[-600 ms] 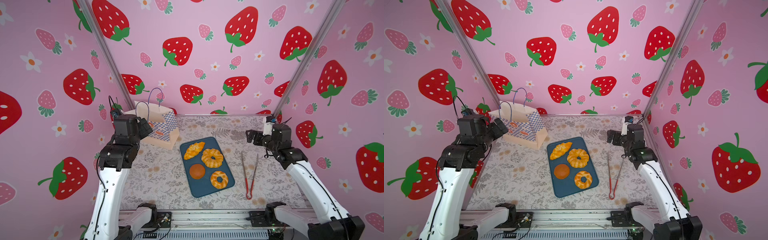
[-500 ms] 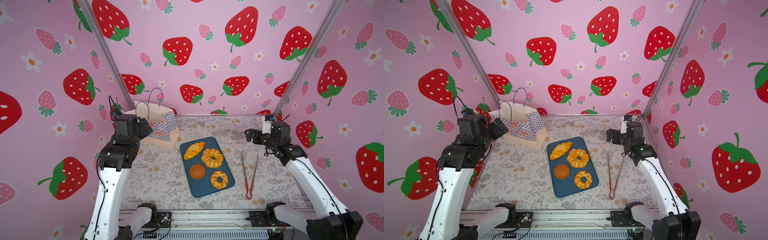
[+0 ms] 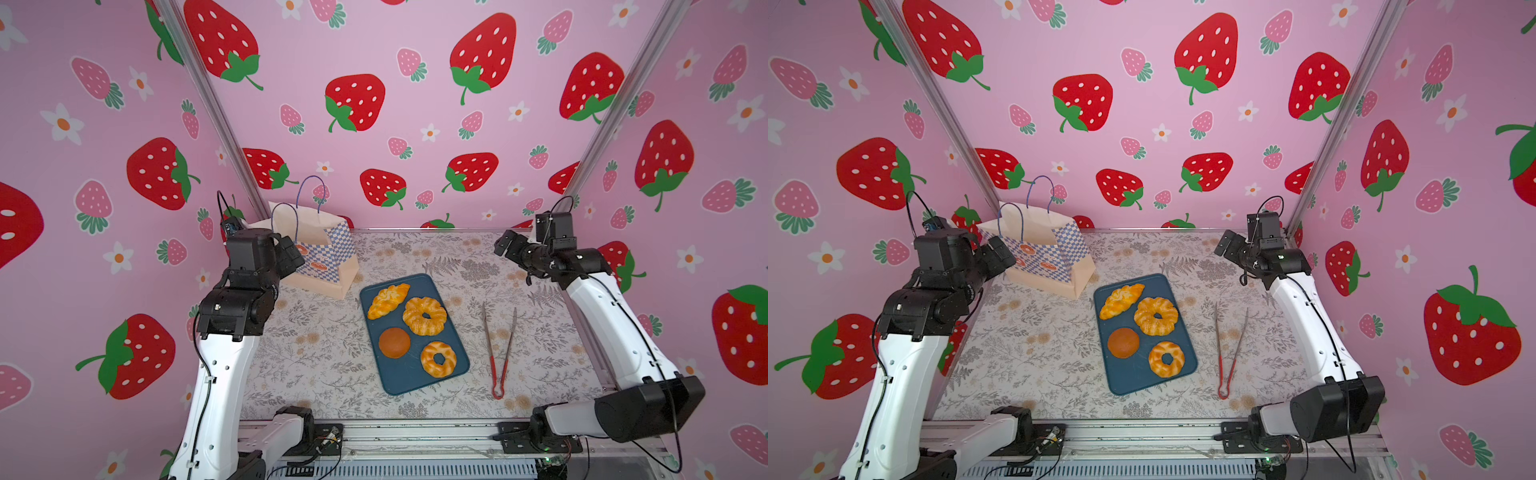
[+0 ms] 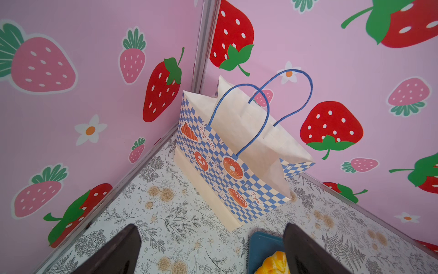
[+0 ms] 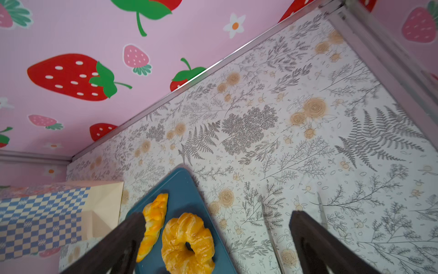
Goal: Pack bread into a paper bag
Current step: Move the paper bag to the center of the board.
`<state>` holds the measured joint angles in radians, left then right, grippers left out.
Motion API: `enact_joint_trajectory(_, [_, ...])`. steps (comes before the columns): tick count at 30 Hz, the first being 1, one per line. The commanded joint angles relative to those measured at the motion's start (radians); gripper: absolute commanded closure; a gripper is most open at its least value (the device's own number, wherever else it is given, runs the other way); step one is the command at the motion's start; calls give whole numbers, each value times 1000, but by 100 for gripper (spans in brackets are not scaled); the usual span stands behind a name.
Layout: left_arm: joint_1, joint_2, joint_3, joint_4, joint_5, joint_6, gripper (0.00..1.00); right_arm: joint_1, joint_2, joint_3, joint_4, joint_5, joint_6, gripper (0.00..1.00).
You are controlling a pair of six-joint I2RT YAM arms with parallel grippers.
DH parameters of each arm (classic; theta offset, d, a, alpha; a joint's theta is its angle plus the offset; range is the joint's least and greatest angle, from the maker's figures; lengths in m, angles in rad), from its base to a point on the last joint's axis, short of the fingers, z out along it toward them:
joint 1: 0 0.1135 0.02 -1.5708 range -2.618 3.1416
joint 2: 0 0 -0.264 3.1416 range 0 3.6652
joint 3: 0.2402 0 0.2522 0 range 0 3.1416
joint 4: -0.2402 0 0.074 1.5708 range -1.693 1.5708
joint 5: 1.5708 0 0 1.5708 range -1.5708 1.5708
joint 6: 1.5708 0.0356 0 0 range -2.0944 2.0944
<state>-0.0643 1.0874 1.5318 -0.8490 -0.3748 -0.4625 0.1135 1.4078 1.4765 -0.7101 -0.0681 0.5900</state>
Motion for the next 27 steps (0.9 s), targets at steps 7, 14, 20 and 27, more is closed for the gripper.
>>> enact_joint_trajectory(7, [10, 2, 24, 2, 25, 28, 0, -48, 184, -137, 49, -585, 54, 100])
enact_joint_trajectory(14, [16, 31, 51, 1, -8, 84, 1, 24, 64, -221, 185, -495, -7, 100])
enact_joint_trajectory(20, [70, 183, 155, -42, -47, 167, 6, 43, 19, -246, 224, -508, -1, 95])
enact_joint_trajectory(27, [247, 437, 351, -140, 313, 46, 24, 63, 36, -182, 86, -507, -81, 70])
